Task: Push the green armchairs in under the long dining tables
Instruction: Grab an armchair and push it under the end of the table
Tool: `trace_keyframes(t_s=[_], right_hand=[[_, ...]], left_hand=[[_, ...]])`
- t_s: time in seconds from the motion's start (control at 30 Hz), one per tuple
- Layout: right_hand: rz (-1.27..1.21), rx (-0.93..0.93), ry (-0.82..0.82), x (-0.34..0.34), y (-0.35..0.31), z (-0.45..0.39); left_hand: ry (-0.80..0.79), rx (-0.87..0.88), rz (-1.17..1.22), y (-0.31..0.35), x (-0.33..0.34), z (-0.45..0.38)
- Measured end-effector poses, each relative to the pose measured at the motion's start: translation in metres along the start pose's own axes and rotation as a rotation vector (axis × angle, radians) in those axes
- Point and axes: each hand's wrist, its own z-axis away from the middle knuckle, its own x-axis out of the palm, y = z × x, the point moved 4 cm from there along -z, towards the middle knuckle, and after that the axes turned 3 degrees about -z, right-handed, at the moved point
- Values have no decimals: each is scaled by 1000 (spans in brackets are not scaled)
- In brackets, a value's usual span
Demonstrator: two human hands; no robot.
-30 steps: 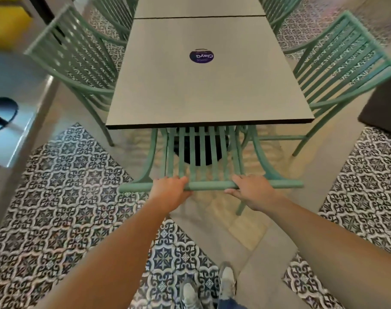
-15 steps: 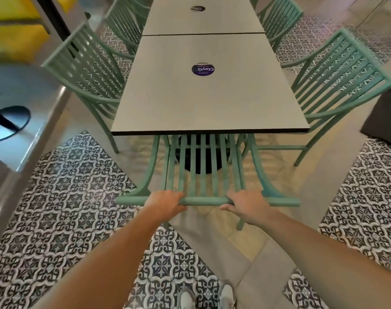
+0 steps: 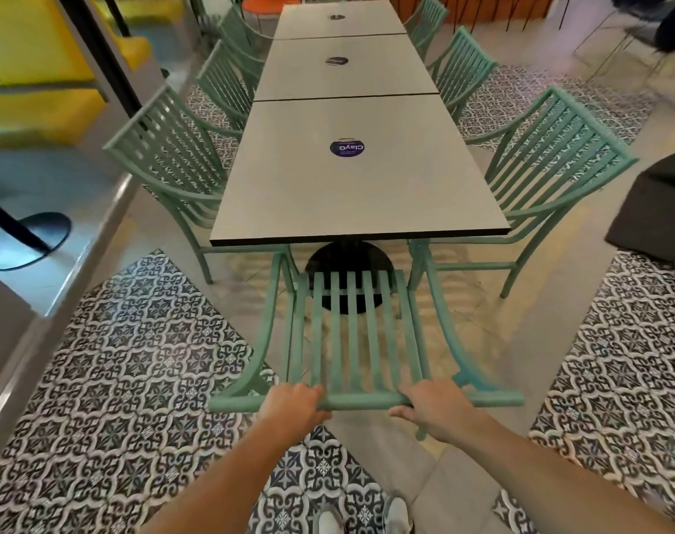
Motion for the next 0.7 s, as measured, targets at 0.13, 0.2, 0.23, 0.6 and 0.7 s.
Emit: trace_keyframes(t_s=[0.13, 0.2, 0.23, 0.6, 0.7], right_hand=[[11, -3, 6, 8, -9, 22], [26, 0, 1, 14, -11, 31], [32, 1, -1, 16, -11, 35], [33, 11, 6, 25, -19, 58], [58, 13, -11, 22, -21, 59]], left_hand=[[6, 0, 26, 11, 17, 21], [15, -1, 30, 16, 23, 29], [16, -3, 28, 18, 27, 32], [32, 7, 34, 27, 42, 48], [18, 1, 45, 28, 44, 48]])
